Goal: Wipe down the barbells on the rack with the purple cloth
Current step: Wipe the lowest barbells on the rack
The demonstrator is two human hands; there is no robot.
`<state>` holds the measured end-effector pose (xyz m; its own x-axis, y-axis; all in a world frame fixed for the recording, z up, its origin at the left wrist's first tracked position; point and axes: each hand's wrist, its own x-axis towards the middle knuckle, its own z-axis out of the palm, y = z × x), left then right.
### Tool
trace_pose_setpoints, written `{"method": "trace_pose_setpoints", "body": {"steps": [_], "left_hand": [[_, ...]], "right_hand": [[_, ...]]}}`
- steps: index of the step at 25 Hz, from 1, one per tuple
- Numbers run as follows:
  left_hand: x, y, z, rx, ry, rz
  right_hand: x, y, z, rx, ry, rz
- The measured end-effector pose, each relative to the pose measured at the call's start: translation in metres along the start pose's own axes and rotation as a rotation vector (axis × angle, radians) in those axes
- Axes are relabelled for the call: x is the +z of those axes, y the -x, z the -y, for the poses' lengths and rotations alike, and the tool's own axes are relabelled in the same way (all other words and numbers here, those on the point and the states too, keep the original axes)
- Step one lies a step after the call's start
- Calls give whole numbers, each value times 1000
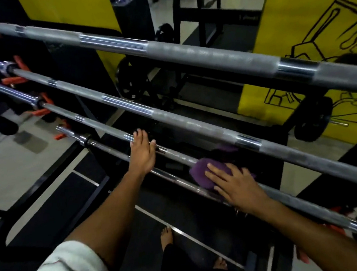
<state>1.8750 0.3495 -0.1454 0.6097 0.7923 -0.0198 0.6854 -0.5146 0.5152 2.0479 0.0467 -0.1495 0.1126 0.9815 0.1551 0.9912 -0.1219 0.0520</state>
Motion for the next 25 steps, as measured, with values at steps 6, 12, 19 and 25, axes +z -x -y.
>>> {"method": "trace_pose_setpoints", "body": {"steps": [6, 12, 19, 25], "left_hand": [[18, -11, 20, -33, 0, 19], [23, -14, 22, 23, -32, -22], [18, -11, 17, -5, -95, -23], [19, -11, 21, 30, -54, -13]], "right_hand": [[20, -39, -10, 16, 72, 113], [26, -117, 32, -7, 58, 113], [18, -105, 35, -20, -2, 143], [6, -1, -24, -24, -49, 140]]}}
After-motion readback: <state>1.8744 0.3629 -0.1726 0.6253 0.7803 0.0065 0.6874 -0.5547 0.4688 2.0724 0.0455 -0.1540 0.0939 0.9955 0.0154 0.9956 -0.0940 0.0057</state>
